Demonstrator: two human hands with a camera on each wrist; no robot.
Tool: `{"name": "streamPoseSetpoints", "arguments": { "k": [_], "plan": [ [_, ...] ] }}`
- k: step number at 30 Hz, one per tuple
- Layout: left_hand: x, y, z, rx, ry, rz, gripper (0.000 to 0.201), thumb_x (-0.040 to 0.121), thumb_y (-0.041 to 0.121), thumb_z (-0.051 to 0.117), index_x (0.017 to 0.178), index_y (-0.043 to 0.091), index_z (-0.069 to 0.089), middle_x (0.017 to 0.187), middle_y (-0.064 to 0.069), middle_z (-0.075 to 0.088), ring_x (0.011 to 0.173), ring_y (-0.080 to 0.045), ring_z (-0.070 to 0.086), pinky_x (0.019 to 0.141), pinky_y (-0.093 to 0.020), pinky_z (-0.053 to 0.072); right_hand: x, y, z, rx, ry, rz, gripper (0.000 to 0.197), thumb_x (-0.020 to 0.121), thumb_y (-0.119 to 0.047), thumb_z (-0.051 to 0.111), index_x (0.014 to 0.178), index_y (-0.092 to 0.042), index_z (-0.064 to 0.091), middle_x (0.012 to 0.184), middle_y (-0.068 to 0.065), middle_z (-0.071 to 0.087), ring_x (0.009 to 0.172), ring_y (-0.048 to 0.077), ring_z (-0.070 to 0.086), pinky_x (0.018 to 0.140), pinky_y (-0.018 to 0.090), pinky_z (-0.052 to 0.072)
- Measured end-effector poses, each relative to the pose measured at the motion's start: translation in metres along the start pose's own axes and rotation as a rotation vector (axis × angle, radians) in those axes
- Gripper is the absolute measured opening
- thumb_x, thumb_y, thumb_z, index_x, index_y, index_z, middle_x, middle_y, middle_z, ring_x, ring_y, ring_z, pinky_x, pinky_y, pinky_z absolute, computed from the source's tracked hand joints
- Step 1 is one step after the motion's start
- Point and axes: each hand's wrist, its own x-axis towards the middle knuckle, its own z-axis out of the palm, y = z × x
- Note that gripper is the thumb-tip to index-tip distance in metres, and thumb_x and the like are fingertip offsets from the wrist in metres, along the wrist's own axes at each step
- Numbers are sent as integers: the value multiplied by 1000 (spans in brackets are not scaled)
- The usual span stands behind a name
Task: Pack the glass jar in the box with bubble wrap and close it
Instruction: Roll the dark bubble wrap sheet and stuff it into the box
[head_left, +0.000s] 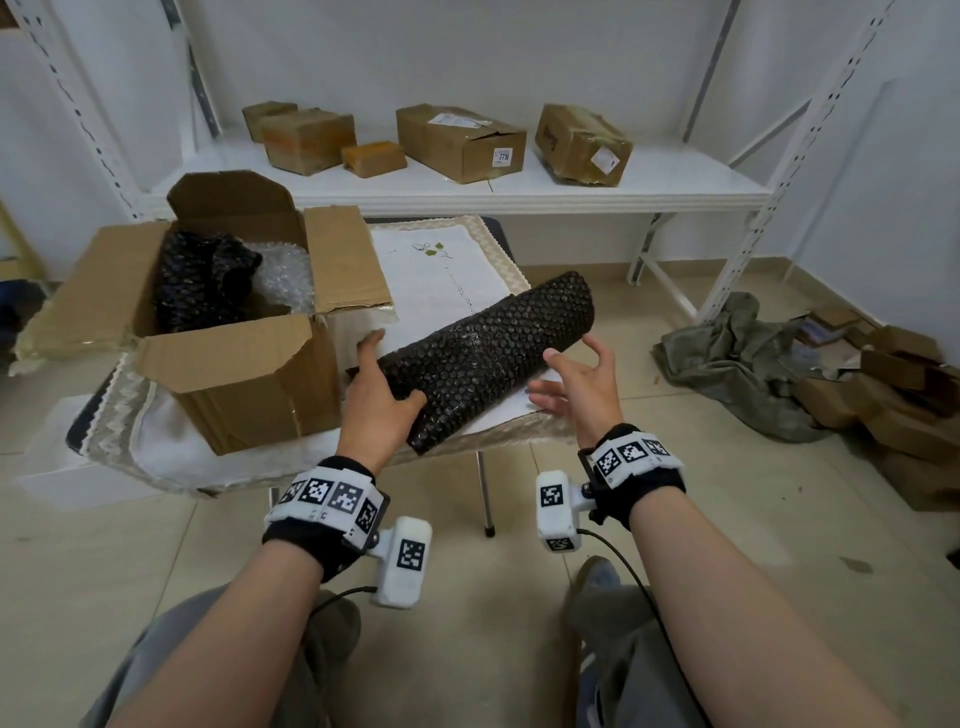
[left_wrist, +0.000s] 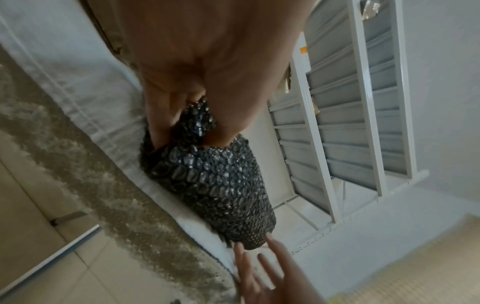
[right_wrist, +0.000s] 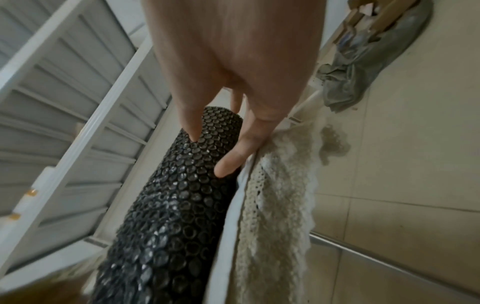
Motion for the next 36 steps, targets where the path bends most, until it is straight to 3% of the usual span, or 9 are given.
{"name": "streamPoseSetpoints", "arguments": {
  "k": [9,12,15,17,21,26,29,32,36],
  "plan": [
    [3,-8,5,391,-63,289,68,82,5,64,139,35,42,149,-10,32,133,-33,39,109,-46,38,-2,4,12,-86,-59,-39,55,90,-5,65,134,-27,39,122,19,61,67,25,69,68,39,62],
    [2,-8,8,479,-175,280,37,97,36,46,133,38,54,157,-3,30,141,-29,30,116,-47,26,-1,5,17,-89,-65,-18,53,90,-4,66,130,-23,38,125,20,58,64,26,69,65,38,62],
    [1,-11,11,625,-281,229,70,79,76,46,139,39,46,158,1,27,144,-28,24,119,-50,16,0,7,19,-101,-47,-2,49,90,-3,64,127,-20,37,122,23,57,63,27,70,63,37,62],
    [0,-10,12,678,-292,260,77,74,69,60,142,38,43,159,1,26,147,-28,19,120,-51,11,1,8,21,-83,-36,7,48,91,-2,64,126,-18,35,119,25,58,64,28,70,63,37,62],
    [0,-1,10,488,-149,304,52,84,40,59,134,28,58,155,4,37,147,-23,23,121,-47,9,-1,5,24,4,-79,68,50,92,-14,66,132,-11,35,116,24,63,82,33,72,76,38,62],
    [-9,7,15,340,-242,513,55,82,49,53,129,24,63,146,7,50,138,-15,41,118,-44,26,-7,0,33,170,-263,162,54,90,-26,68,137,-9,48,127,17,65,110,30,67,80,41,59],
    [-12,12,17,149,-318,438,51,84,65,51,117,32,71,145,16,49,133,-6,42,114,-40,33,-4,-2,30,180,-230,163,49,91,-15,66,136,-5,50,128,19,64,111,31,66,76,38,59],
    [-5,13,13,-82,-210,312,43,86,60,57,121,34,65,147,14,43,131,-4,41,112,-40,35,0,-4,24,163,-194,195,45,88,-4,63,132,-4,52,126,20,64,114,34,64,91,44,55],
    [4,11,4,-268,-181,6,88,77,51,75,148,25,30,143,1,47,126,-14,49,106,-34,40,-3,-8,20,81,-248,172,44,89,-2,62,131,-6,53,126,18,65,117,34,62,101,48,50]
  ]
}}
